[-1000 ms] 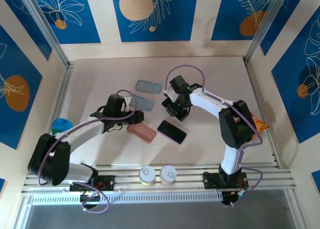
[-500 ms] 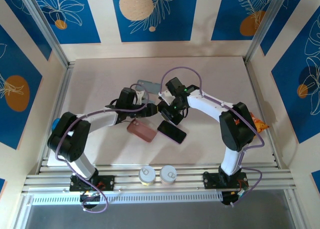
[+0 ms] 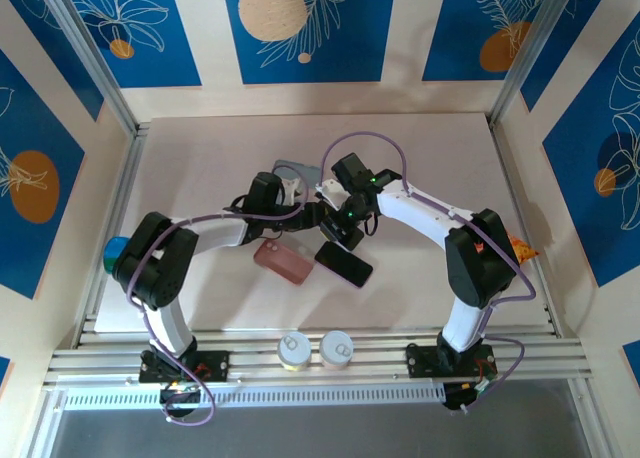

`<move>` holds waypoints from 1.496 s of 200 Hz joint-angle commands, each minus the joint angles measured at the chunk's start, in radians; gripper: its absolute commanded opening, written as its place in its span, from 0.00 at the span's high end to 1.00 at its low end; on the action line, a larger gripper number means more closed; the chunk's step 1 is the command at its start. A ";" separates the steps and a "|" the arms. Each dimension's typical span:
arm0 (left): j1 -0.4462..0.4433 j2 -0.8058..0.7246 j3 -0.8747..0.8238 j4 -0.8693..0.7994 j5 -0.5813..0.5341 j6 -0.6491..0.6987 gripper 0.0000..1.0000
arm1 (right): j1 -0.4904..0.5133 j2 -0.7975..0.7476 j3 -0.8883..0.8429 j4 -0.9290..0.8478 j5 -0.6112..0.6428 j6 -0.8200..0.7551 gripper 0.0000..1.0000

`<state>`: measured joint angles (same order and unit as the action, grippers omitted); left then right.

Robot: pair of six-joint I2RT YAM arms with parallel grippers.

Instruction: Put the phone into the phone case

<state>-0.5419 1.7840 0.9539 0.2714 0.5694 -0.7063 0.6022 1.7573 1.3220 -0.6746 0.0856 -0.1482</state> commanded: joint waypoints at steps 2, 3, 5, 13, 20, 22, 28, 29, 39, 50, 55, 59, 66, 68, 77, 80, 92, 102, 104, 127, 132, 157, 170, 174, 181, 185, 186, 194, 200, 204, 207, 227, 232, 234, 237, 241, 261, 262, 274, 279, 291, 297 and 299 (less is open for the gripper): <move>-0.016 0.020 0.031 0.042 0.032 -0.016 0.41 | 0.007 -0.038 0.016 -0.006 -0.040 0.008 0.48; -0.016 0.021 0.031 0.043 0.032 -0.016 0.41 | 0.008 -0.038 0.016 -0.006 -0.040 0.008 0.48; -0.018 0.021 0.031 0.043 0.032 -0.016 0.42 | 0.006 -0.039 0.016 -0.006 -0.040 0.007 0.48; -0.018 0.023 0.030 0.044 0.031 -0.018 0.43 | 0.008 -0.039 0.017 -0.007 -0.040 0.008 0.48; -0.019 0.024 0.029 0.045 0.030 -0.018 0.46 | 0.008 -0.041 0.017 -0.008 -0.042 0.006 0.48; -0.019 0.025 0.028 0.044 0.029 -0.018 0.46 | 0.008 -0.040 0.017 -0.007 -0.041 0.007 0.48; -0.021 0.026 0.028 0.045 0.030 -0.018 0.47 | 0.008 -0.042 0.017 -0.007 -0.041 0.008 0.48; -0.020 0.026 0.027 0.044 0.030 -0.018 0.47 | 0.008 -0.041 0.017 -0.008 -0.041 0.008 0.48; -0.021 0.028 0.028 0.045 0.029 -0.018 0.51 | 0.008 -0.043 0.016 -0.007 -0.043 0.008 0.48; -0.022 0.033 0.031 0.039 0.033 -0.018 0.54 | 0.008 -0.045 0.017 -0.007 -0.044 0.008 0.48; -0.022 0.034 0.031 0.038 0.035 -0.018 0.54 | 0.008 -0.046 0.017 -0.006 -0.044 0.009 0.48; -0.023 0.034 0.029 0.040 0.036 -0.018 0.54 | 0.008 -0.046 0.017 -0.006 -0.044 0.008 0.48; -0.023 0.037 0.028 0.041 0.036 -0.018 0.55 | 0.008 -0.047 0.017 -0.006 -0.043 0.008 0.48; -0.024 0.037 0.027 0.041 0.036 -0.018 0.55 | 0.008 -0.047 0.017 -0.006 -0.043 0.009 0.48; -0.024 0.038 0.026 0.041 0.036 -0.018 0.56 | 0.008 -0.048 0.017 -0.006 -0.042 0.008 0.48; -0.024 0.037 0.025 0.041 0.036 -0.017 0.56 | 0.008 -0.049 0.017 -0.008 -0.043 0.008 0.48; -0.025 0.038 0.025 0.042 0.036 -0.017 0.57 | 0.008 -0.050 0.017 -0.008 -0.043 0.008 0.48; -0.026 0.040 0.025 0.041 0.039 -0.016 0.59 | 0.008 -0.053 0.014 -0.008 -0.044 0.008 0.48; -0.026 0.040 0.025 0.042 0.039 -0.016 0.59 | 0.008 -0.053 0.013 -0.008 -0.044 0.008 0.49; -0.029 0.044 0.028 0.045 0.043 -0.019 0.66 | 0.008 -0.058 0.011 -0.008 -0.047 0.008 0.49; -0.029 0.045 0.029 0.046 0.044 -0.019 0.67 | 0.008 -0.060 0.010 -0.006 -0.047 0.008 0.49; -0.030 0.049 0.029 0.054 0.044 -0.024 0.70 | 0.008 -0.065 0.006 -0.006 -0.049 0.008 0.49; -0.032 0.049 0.031 0.057 0.047 -0.026 0.73 | 0.008 -0.066 0.006 -0.008 -0.049 0.008 0.49; -0.031 0.049 0.032 0.058 0.048 -0.028 0.74 | 0.009 -0.067 0.006 -0.008 -0.049 0.009 0.49; -0.031 0.049 0.031 0.060 0.048 -0.028 0.76 | 0.008 -0.067 0.003 -0.007 -0.049 0.010 0.49; -0.032 0.049 0.031 0.061 0.048 -0.028 0.79 | 0.008 -0.068 0.001 -0.006 -0.050 0.010 0.49; -0.033 0.049 0.031 0.061 0.048 -0.028 0.79 | 0.008 -0.069 0.001 -0.006 -0.050 0.010 0.49; -0.032 0.048 0.031 0.064 0.049 -0.030 0.85 | 0.008 -0.069 0.000 -0.005 -0.050 0.011 0.49; -0.033 0.048 0.030 0.066 0.048 -0.031 0.99 | 0.008 -0.070 -0.002 -0.003 -0.052 0.012 0.50; -0.033 0.045 0.027 0.071 0.045 -0.030 1.00 | 0.008 -0.070 -0.003 -0.003 -0.054 0.011 0.49; -0.034 0.043 0.022 0.074 0.042 -0.030 1.00 | 0.008 -0.070 -0.004 -0.002 -0.055 0.013 0.49; -0.036 0.018 0.001 0.112 0.027 -0.038 1.00 | 0.007 -0.073 -0.016 0.004 -0.055 0.019 0.46; -0.037 0.011 -0.003 0.119 0.021 -0.042 1.00 | 0.007 -0.076 -0.021 0.008 -0.055 0.020 0.40; -0.037 0.008 -0.005 0.122 0.019 -0.043 1.00 | 0.007 -0.078 -0.025 0.011 -0.054 0.020 0.37; -0.037 0.003 -0.008 0.128 0.017 -0.046 1.00 | 0.006 -0.080 -0.028 0.012 -0.054 0.022 0.34; -0.037 -0.004 -0.012 0.134 0.013 -0.050 1.00 | 0.005 -0.084 -0.034 0.015 -0.053 0.025 0.31; -0.037 -0.043 -0.037 0.197 -0.012 -0.082 1.00 | -0.012 -0.129 -0.076 0.036 -0.079 0.055 0.21; -0.038 -0.046 -0.037 0.200 -0.014 -0.084 1.00 | -0.014 -0.132 -0.078 0.038 -0.081 0.059 0.21; -0.036 -0.075 -0.053 0.237 -0.041 -0.109 1.00 | -0.045 -0.179 -0.121 0.067 -0.132 0.103 0.19; -0.037 -0.088 -0.061 0.255 -0.053 -0.120 1.00 | -0.062 -0.201 -0.142 0.086 -0.160 0.128 0.19; -0.035 -0.118 -0.078 0.293 -0.082 -0.149 1.00 | -0.110 -0.260 -0.199 0.142 -0.243 0.205 0.18; -0.038 -0.132 -0.085 0.302 -0.100 -0.160 1.00 | -0.136 -0.291 -0.232 0.175 -0.302 0.246 0.18; -0.038 -0.137 -0.087 0.305 -0.105 -0.164 1.00 | -0.146 -0.300 -0.244 0.187 -0.322 0.263 0.18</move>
<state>-0.5747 1.7386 0.8860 0.4358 0.5400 -0.8066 0.5426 1.5768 1.1637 -0.5964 -0.0269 -0.0475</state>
